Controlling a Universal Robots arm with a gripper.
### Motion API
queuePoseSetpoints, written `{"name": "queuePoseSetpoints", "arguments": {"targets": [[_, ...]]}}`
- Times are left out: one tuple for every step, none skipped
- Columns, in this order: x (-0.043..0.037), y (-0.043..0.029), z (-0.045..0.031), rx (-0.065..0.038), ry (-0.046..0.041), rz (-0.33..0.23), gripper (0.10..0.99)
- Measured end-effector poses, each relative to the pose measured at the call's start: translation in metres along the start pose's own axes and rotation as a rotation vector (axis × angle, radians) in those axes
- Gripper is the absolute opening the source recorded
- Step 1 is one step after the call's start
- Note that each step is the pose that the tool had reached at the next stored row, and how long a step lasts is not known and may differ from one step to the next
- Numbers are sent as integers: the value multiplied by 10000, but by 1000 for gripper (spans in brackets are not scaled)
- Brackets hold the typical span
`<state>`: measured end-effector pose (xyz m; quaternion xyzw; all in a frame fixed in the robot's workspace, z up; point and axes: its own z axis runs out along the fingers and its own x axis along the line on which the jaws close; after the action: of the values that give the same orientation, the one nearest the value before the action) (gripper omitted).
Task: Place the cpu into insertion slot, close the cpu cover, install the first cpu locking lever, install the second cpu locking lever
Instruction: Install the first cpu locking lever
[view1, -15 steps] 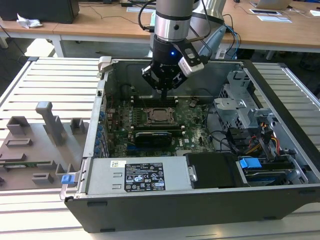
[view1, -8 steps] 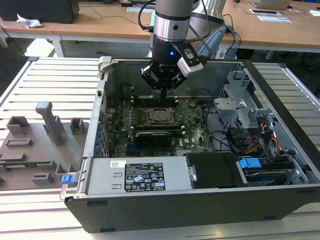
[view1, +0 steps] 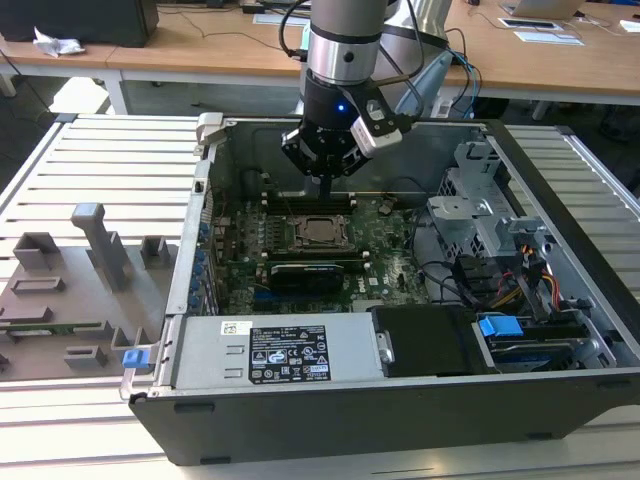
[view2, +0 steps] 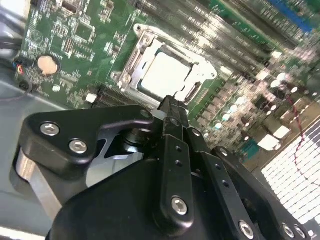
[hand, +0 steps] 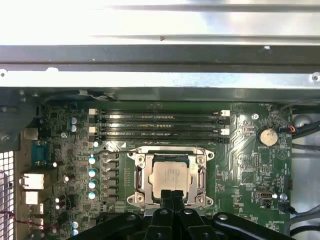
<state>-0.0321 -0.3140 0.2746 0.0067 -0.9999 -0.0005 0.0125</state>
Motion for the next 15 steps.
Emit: {"name": "queuePoseSetpoints", "arguments": {"targets": [[0,0,0,-3,0,1,106],[0,0,0,-4,0,1,106],[7,0,1,-3,0,0,106],[17,0,2,-4,0,-1,106],[35,0,3,-3,0,0,106],[56,0,3,-3,1,1,106],[73,1,4,-2,0,0,106],[108,1,5,-3,1,-1,106],[133,1,5,-2,1,0,106],[150,2,6,-3,1,1,106],[169,2,7,-4,0,1,106],[188,2,7,-2,0,0,106],[204,2,8,-2,1,0,106],[243,3,9,-3,1,0,106],[274,3,10,-3,0,1,106]]}}
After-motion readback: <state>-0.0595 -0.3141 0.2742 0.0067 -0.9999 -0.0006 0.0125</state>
